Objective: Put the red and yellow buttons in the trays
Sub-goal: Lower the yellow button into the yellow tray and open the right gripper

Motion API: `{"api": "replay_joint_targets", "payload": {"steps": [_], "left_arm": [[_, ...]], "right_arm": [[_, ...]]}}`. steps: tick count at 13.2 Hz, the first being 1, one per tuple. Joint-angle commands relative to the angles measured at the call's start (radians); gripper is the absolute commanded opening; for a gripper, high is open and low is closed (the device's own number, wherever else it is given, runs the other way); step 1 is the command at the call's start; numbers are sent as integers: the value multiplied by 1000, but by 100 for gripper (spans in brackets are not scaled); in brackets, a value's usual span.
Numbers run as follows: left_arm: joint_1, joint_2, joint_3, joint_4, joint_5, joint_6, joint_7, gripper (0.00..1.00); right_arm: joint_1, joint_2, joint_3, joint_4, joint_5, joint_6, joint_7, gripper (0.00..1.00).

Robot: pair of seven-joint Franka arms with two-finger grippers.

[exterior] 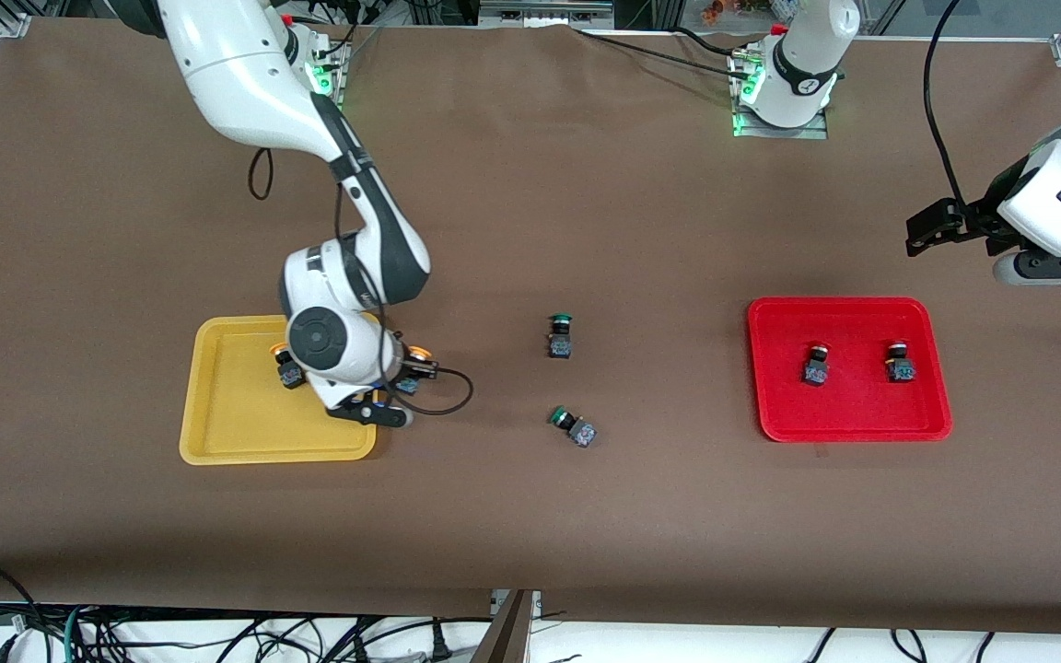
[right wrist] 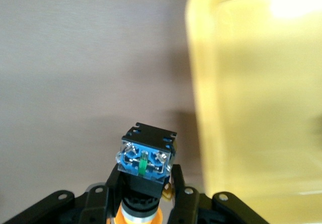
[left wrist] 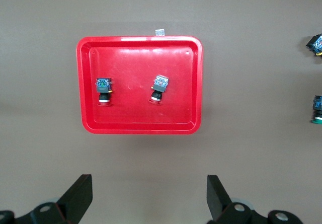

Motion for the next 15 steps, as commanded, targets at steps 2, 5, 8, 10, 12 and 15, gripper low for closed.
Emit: {"api": "replay_joint_targets", "payload": {"steps": [2, 5, 8, 10, 12, 15], "left_arm": [[3, 19, -3, 34, 2, -8, -2, 100], [3, 19, -3, 33, 2, -8, -4, 100], [-3, 20, -6, 34, 3, -8, -8, 100], [3, 20, -4, 33, 3, -8, -5, 100], [5, 20, -3, 33, 3, -8, -5, 100], [3, 20, -3, 34, 3, -8, -7, 100]], "right_arm": [[0, -73, -117, -108, -2, -46, -245, 42], [-1, -80, -139, -223, 12, 62, -319, 44], [-3, -97, -134, -314, 19, 181, -327, 44], [-3, -96, -134, -305, 39, 185, -327, 62], [-1, -96, -134, -288, 84, 182, -322, 90], [3, -113, -134, -259, 82, 170, -317, 98]]}}
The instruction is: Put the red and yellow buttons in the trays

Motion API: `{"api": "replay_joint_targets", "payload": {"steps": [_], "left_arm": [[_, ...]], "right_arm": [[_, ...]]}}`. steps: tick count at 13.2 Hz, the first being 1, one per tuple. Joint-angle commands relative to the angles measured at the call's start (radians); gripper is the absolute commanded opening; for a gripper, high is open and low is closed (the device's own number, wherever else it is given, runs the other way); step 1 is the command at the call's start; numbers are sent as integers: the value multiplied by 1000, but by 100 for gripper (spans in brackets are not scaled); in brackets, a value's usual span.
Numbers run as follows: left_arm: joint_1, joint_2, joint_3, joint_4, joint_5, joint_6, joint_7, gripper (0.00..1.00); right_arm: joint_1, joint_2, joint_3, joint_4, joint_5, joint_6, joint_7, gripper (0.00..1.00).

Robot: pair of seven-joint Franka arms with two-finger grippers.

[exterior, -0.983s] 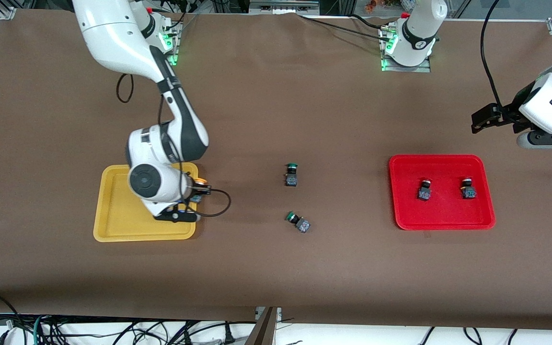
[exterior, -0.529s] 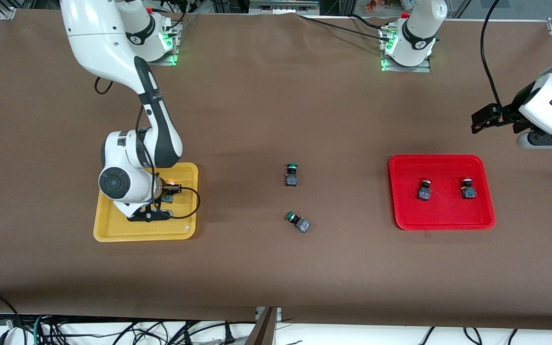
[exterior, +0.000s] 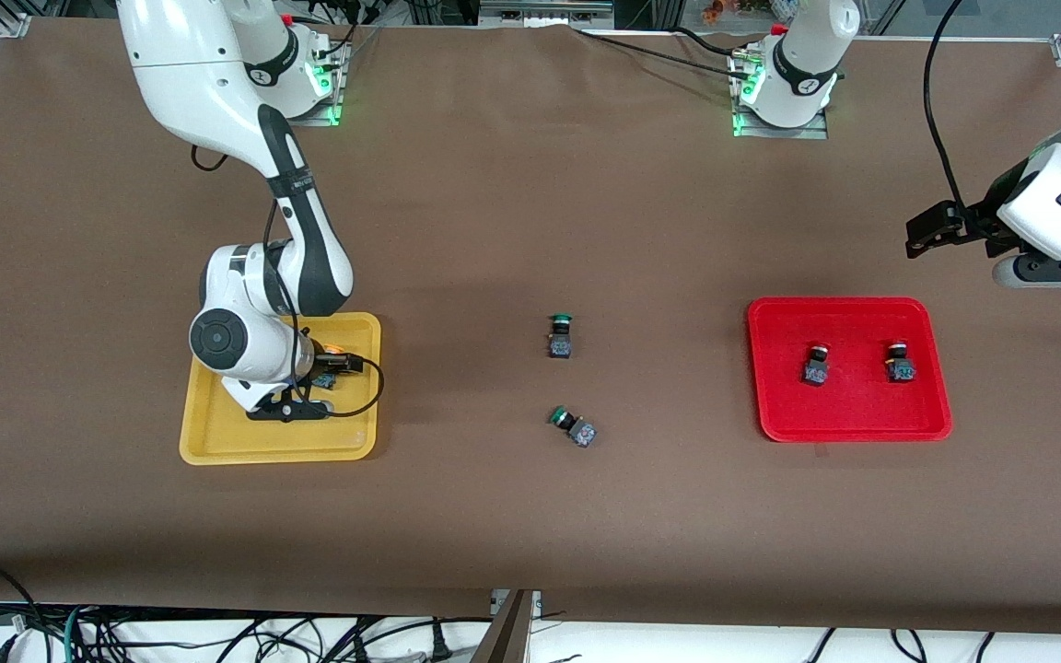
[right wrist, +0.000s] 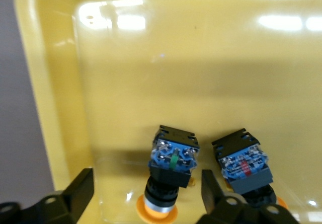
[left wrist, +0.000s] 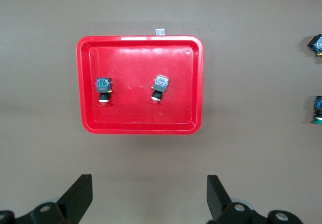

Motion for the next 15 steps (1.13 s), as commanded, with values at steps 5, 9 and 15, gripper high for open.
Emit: {"api": "replay_joint_targets", "payload": {"steps": [5, 9, 15], "left_arm": [[-1, 14, -2, 32, 3, -8, -4, 100], [1, 25, 0, 45, 3, -7, -2, 100], [1, 27, 0, 46, 3, -7, -5, 100]], "right_arm": [[10, -190, -1, -8, 3, -134, -23, 99], [7, -423, -21, -20, -154, -346, -32, 99], [6, -673, -59, -57, -228, -535, -98, 99]]}}
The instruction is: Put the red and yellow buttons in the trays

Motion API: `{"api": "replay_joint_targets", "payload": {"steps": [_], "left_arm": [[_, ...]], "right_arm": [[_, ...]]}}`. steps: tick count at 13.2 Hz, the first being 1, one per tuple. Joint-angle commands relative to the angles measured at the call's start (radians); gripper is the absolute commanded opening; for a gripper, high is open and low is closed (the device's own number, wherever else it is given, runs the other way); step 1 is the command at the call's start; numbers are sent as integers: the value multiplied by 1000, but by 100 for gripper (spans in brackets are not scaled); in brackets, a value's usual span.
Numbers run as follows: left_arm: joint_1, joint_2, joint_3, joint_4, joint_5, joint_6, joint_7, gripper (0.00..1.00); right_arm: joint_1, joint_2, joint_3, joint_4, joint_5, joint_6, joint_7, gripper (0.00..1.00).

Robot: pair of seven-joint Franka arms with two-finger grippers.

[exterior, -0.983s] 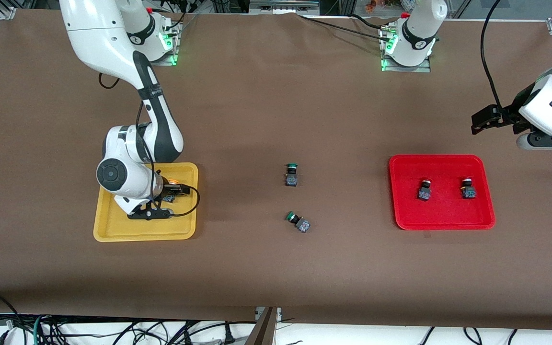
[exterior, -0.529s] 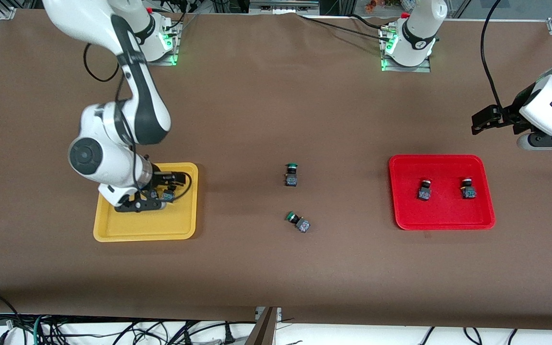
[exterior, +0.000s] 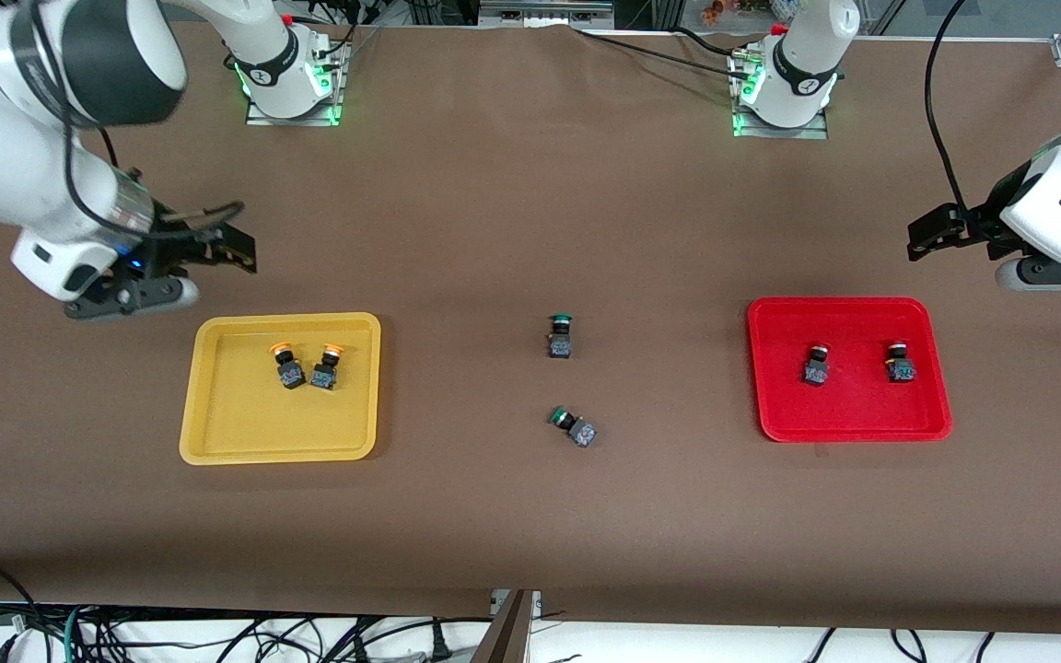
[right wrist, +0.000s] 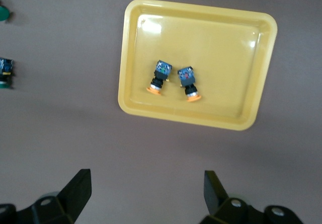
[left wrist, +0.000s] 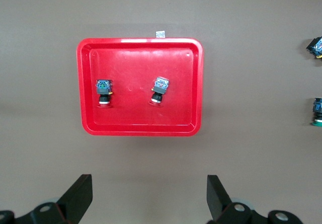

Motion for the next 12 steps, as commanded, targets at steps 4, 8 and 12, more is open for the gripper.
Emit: {"api": "replay_joint_targets", "payload": {"steps": [4, 8, 12], "left_arm": [[0, 19, -1, 33, 3, -7, -4, 100], [0, 19, -2, 33, 3, -7, -1, 100], [1, 19, -1, 33, 3, -7, 5, 100]], "right_arm": [[-2, -175, -2, -79, -116, -88, -13, 99], [-232, -166, 221, -166, -123, 30, -11, 99], [-292, -139, 279, -141, -129, 64, -27, 99]]}}
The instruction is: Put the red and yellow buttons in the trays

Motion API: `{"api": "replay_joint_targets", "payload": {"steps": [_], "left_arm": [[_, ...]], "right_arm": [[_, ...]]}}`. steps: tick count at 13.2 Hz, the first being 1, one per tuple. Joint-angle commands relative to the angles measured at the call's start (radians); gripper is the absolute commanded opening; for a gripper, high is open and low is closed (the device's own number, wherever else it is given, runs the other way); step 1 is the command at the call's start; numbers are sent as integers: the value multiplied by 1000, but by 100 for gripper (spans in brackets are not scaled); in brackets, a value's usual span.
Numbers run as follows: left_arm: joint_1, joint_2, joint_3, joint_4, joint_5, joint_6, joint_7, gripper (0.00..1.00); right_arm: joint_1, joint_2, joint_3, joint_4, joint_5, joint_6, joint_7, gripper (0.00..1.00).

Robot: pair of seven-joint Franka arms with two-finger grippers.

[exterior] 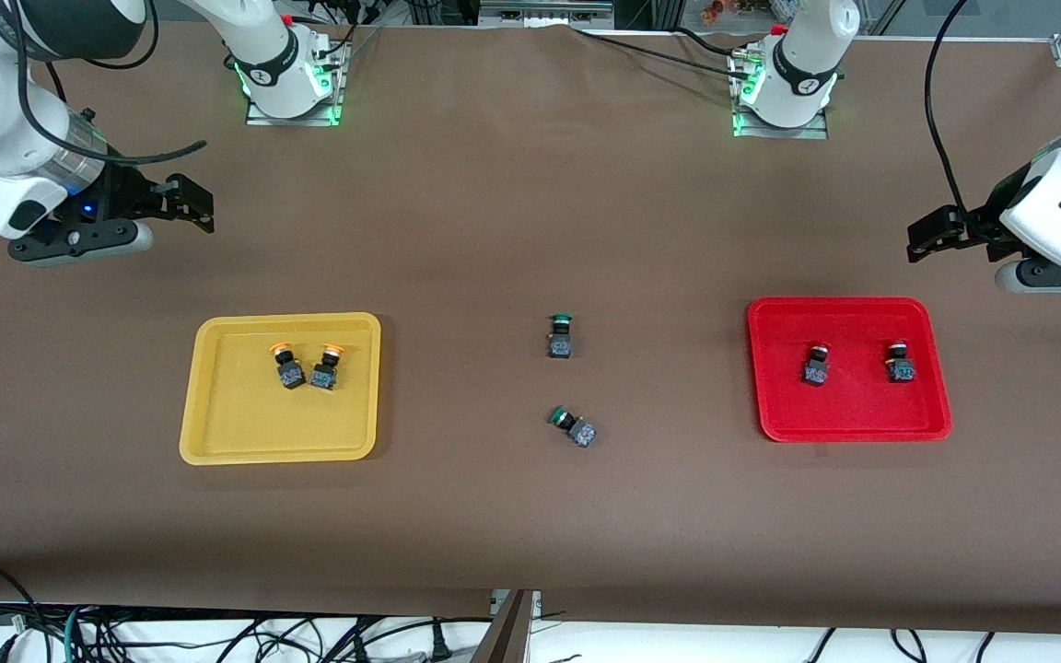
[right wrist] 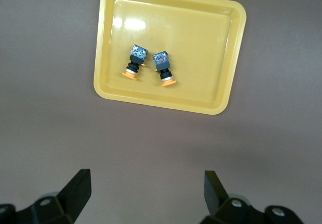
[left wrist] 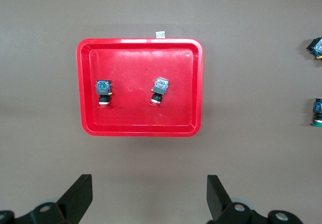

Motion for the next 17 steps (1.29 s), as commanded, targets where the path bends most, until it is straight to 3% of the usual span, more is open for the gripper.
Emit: {"api": "replay_joint_targets", "payload": {"steps": [1, 6, 17], "left_arm": [[1, 14, -1, 29, 3, -7, 5, 100], [8, 14, -1, 29, 2, -7, 4, 100], [9, 28, -1, 57, 2, -9, -1, 100]], "right_arm": [[-23, 22, 24, 54, -20, 0, -14, 99], [-32, 94, 19, 192, -18, -29, -15, 99], [-21, 168, 22, 238, -69, -16, -15, 99]]}}
